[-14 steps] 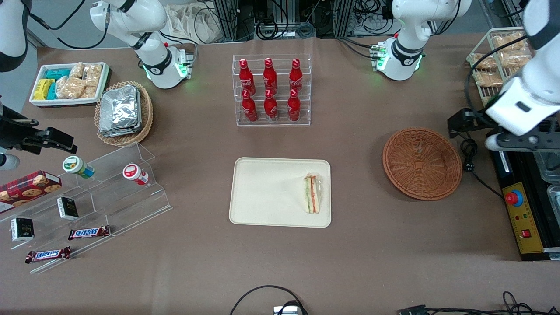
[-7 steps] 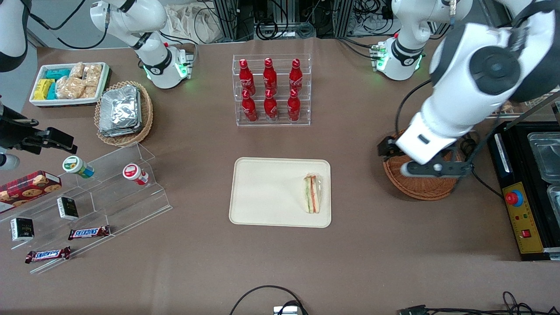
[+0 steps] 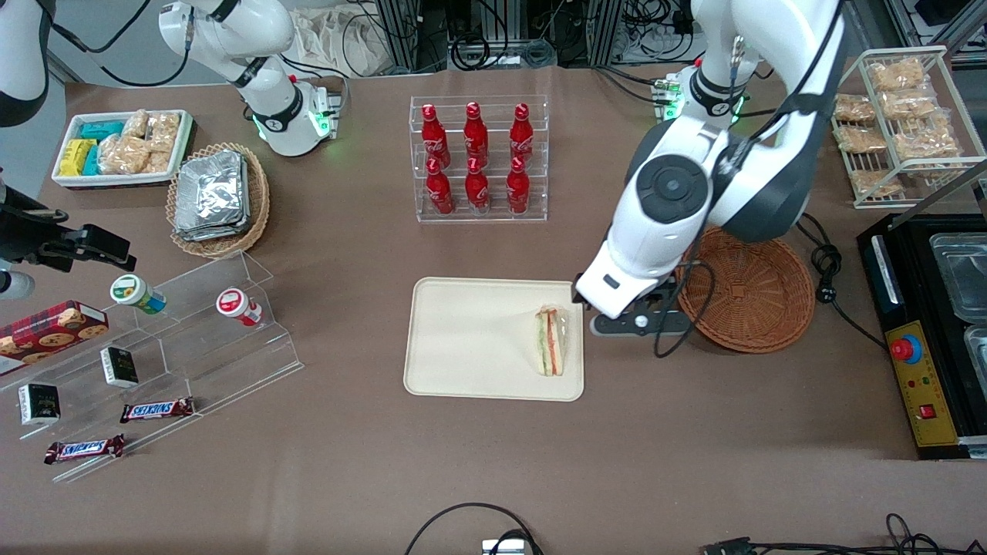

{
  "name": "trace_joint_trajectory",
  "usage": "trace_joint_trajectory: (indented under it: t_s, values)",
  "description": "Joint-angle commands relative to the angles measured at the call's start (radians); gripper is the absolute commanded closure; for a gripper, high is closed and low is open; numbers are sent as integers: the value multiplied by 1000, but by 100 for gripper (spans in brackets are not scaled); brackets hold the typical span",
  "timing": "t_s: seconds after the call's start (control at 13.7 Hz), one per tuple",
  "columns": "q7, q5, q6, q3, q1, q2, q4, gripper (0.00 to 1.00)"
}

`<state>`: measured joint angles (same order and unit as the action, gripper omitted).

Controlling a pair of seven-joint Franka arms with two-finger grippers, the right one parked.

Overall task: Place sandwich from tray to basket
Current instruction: 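Move the left gripper over the wrapped sandwich on the cream tray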

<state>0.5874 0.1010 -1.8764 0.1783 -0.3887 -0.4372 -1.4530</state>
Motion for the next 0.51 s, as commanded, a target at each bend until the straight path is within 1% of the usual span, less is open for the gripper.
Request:
trace_joint_trajectory:
  t_s: [0.0,0.22,0.36,0.44]
  values:
    - [35,17,-47,-10,-30,-69,43,0]
    - [95,20,-82,-11,-64,-124,62,0]
    - [140,20,-116,-10,-67,-153,66,0]
    - [158,22,-136,-8,-88,-166,66,0]
